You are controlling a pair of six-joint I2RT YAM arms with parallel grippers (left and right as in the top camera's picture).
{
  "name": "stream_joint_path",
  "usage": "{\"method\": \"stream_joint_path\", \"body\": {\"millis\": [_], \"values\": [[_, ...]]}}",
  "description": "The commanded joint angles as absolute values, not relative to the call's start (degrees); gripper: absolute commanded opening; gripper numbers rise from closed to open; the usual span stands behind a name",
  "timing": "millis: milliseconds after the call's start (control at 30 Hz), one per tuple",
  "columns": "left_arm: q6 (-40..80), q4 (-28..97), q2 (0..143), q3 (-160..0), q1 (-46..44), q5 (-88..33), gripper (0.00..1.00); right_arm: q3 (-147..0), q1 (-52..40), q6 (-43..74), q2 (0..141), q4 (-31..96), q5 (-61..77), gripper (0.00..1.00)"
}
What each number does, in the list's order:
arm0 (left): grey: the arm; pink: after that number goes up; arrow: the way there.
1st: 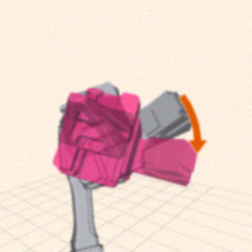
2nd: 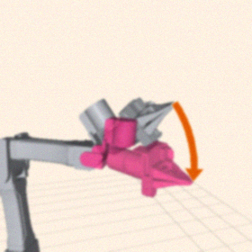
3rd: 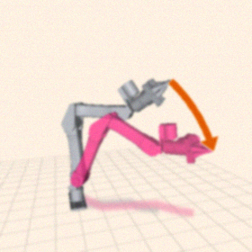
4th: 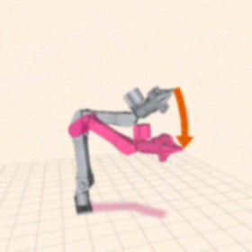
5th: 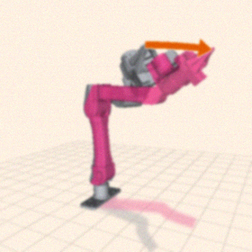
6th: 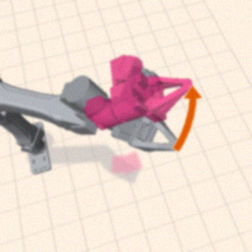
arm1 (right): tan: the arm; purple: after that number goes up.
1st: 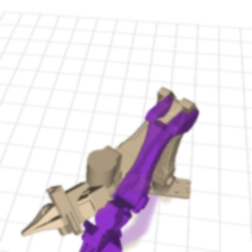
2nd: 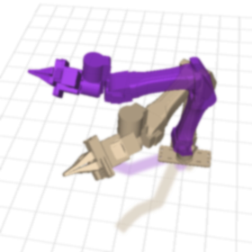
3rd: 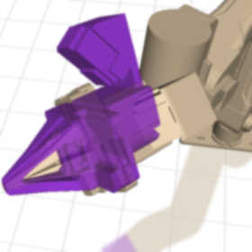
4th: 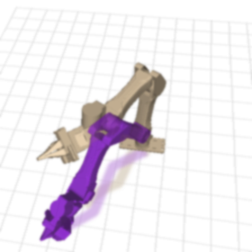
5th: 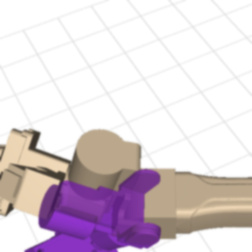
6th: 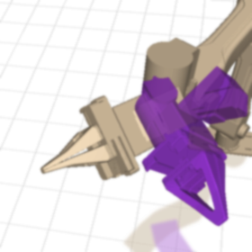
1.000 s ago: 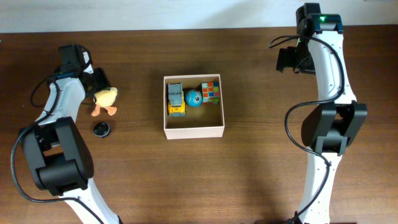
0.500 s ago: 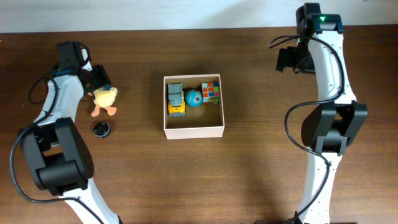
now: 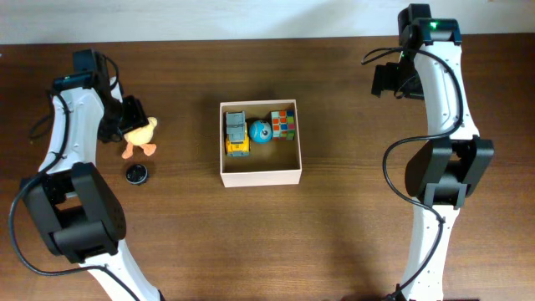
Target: Pack container
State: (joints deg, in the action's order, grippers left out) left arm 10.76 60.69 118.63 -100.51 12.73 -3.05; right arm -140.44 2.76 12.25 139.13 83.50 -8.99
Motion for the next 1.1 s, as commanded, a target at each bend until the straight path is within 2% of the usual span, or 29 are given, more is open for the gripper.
{"method": "stream_joint_path", "body": {"millis": [0, 300, 1067], "values": [[11.11, 64.36, 118.72, -101.62, 13.08, -3.18, 0.66, -140.44, 3.14, 12.93, 139.26, 83.53, -9.3, 0.99], [4.93, 68.62, 118.72, -99.79, 13.19, 5.76, 0.72, -140.44, 3.14, 12.93, 139.26, 83.53, -9.3, 0.99], [3.53, 65.14, 118.72, -86.89, 13.89, 2.35, 0.71, -140.44, 3.14, 12.93, 139.26, 83.53, -9.3, 0.99]]}}
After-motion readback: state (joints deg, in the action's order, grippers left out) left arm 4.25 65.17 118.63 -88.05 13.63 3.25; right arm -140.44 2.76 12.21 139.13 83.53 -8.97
